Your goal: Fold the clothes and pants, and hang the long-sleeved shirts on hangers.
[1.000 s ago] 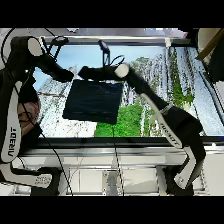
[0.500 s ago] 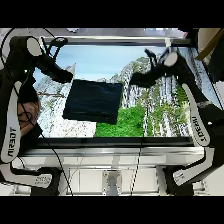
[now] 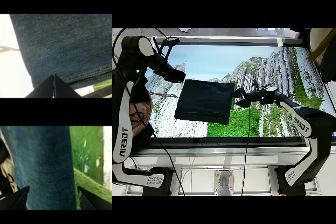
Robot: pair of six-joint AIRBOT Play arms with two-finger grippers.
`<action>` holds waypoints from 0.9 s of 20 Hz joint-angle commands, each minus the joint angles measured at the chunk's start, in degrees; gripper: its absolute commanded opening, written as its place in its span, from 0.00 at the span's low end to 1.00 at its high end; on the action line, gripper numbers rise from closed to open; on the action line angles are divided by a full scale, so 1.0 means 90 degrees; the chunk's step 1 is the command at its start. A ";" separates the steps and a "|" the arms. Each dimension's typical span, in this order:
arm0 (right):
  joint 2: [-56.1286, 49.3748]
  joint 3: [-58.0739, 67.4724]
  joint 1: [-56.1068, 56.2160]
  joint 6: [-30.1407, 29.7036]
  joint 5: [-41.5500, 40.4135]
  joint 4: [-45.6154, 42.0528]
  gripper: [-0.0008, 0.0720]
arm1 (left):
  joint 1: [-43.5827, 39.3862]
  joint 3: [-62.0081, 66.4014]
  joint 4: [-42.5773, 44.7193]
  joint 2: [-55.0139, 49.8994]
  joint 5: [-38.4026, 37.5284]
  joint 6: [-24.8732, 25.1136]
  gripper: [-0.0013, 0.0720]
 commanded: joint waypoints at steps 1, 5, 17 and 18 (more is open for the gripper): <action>-0.0158 -0.0083 0.0413 -0.0236 -0.0253 0.0483 0.97 | -0.0002 -0.0002 -0.0010 0.0002 0.0002 -0.0005 0.04; -0.0187 -0.0017 0.0964 -0.0304 -0.0423 0.0546 0.95 | -0.0005 -0.0002 -0.0010 0.0002 0.0002 -0.0002 0.04; 0.0017 0.2205 -0.0095 0.0685 0.0993 -0.2640 0.09 | -0.0002 -0.0002 -0.0027 0.0002 -0.0100 -0.0002 0.04; 0.0223 0.2254 -0.0537 0.0874 0.1382 -0.3177 0.09 | -0.0002 -0.0002 -0.0027 0.0002 -0.0092 -0.0002 0.04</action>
